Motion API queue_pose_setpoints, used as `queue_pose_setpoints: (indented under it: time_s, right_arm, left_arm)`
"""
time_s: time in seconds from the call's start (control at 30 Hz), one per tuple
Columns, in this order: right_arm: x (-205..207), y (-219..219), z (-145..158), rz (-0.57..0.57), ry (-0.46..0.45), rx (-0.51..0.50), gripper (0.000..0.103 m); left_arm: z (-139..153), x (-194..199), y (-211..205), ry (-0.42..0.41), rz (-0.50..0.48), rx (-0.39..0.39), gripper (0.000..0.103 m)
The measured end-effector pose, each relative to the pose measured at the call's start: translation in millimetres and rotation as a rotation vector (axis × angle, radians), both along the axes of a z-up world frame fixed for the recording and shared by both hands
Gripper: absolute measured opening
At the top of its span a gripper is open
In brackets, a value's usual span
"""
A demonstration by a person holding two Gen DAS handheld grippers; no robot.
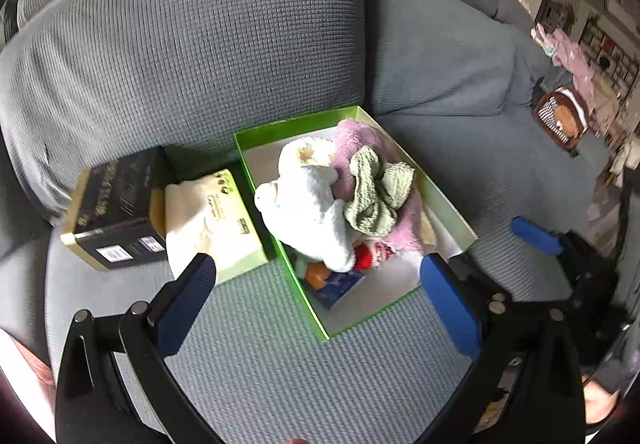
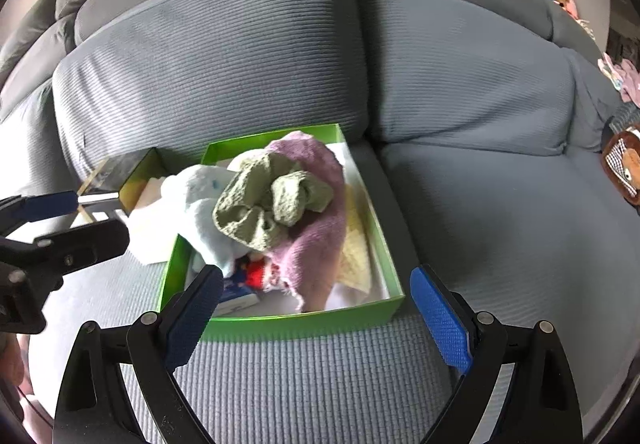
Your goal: Organize soft objects
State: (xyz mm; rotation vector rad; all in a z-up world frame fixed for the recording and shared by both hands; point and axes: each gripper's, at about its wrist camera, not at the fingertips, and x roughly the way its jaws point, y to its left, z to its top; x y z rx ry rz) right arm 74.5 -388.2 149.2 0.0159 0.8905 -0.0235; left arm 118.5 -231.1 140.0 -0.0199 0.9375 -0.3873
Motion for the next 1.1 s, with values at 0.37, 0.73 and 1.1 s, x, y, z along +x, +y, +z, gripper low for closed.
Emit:
queue_pose_setpoints:
  time_s: [0.37,0.73,1.1]
  right_arm:
    - [11.3,11.7,-2.9,0.029,0.004,0.003,0.095]
    - [20.8,11.1,-8.4,0.028,0.013,0.003,0.095]
    - [25.7,10.6,-10.6,0.031,0.014,0.010,0.095]
  left_arm:
    - [1.9,7.0,-7.8,-0.026,0.013,0.102,0.102]
    - [-11.1,22.9,-10.3,0.033,0.023,0.105,0.102]
    - [-17.8,29.9,-10.1,0.049,0.032,0.088,0.102]
